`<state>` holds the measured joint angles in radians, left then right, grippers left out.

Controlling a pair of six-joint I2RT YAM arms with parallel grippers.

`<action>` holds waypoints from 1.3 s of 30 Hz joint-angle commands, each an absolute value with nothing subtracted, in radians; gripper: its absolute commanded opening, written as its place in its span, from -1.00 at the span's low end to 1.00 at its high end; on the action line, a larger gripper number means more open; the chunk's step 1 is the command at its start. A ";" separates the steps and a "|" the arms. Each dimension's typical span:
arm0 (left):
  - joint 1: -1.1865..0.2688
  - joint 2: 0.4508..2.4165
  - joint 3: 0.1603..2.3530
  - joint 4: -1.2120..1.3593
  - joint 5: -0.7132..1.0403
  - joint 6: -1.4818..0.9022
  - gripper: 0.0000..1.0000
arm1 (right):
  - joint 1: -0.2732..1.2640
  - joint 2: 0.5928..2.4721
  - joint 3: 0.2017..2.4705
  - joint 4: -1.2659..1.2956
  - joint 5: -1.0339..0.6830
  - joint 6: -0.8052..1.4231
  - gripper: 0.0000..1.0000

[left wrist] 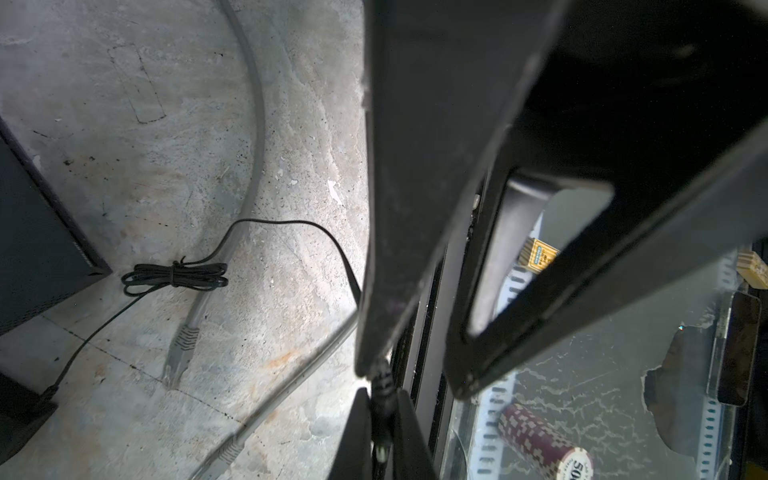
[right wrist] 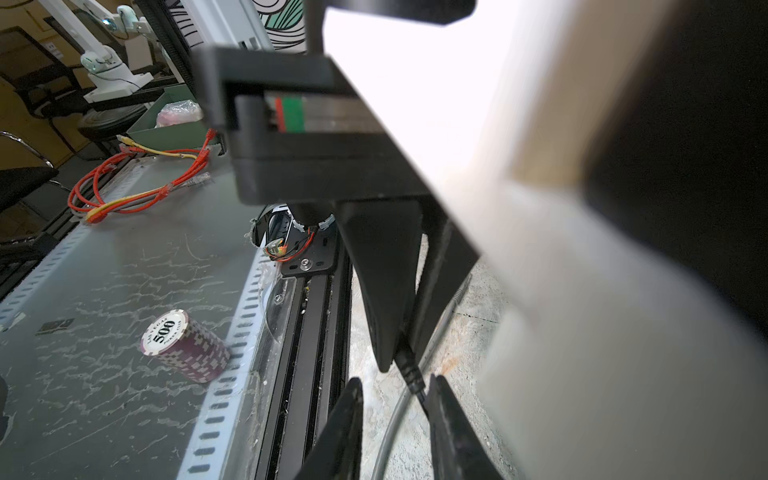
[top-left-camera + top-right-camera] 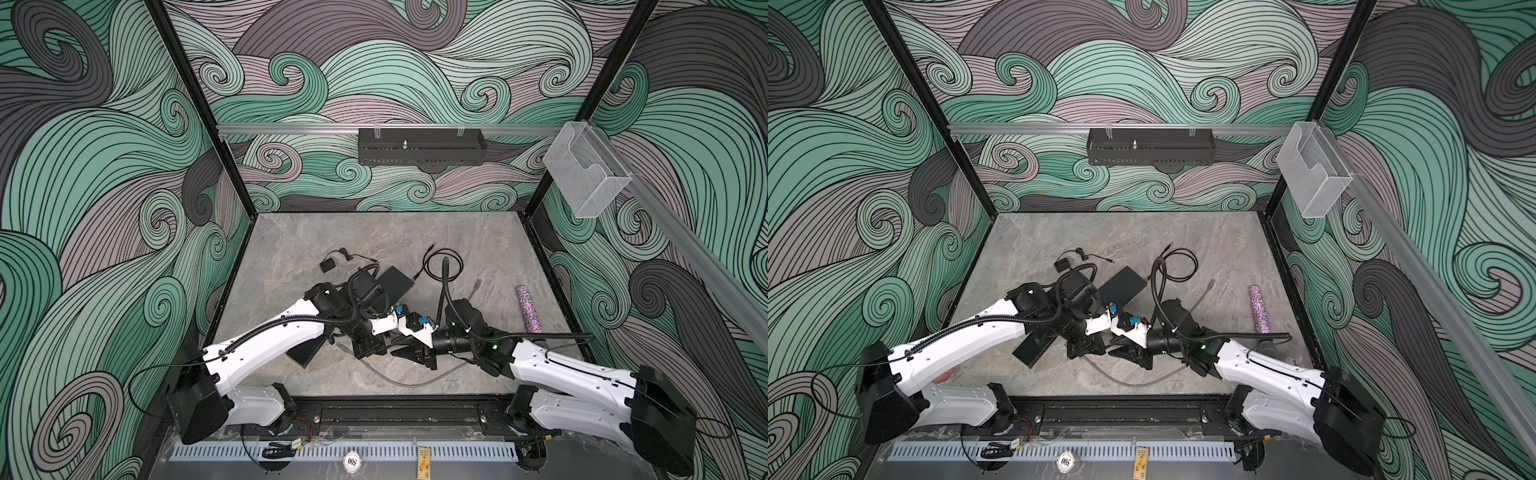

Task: Insert the plug into the switch port

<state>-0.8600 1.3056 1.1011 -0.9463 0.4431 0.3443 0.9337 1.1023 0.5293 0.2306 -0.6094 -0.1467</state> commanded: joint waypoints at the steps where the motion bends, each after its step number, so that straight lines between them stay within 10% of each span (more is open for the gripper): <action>1: -0.869 1.315 1.134 -0.940 0.515 0.360 -1.00 | 0.943 1.124 0.551 0.267 -0.606 -0.133 -0.47; 39: -0.871 1.302 1.127 -0.964 0.633 0.406 -1.00 | 1.042 0.950 0.448 0.169 -0.404 -0.474 -0.48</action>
<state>-0.8639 1.3045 1.1053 -0.9642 0.5972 0.3862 1.0283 0.9749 0.4675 0.1619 -0.4313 -0.3859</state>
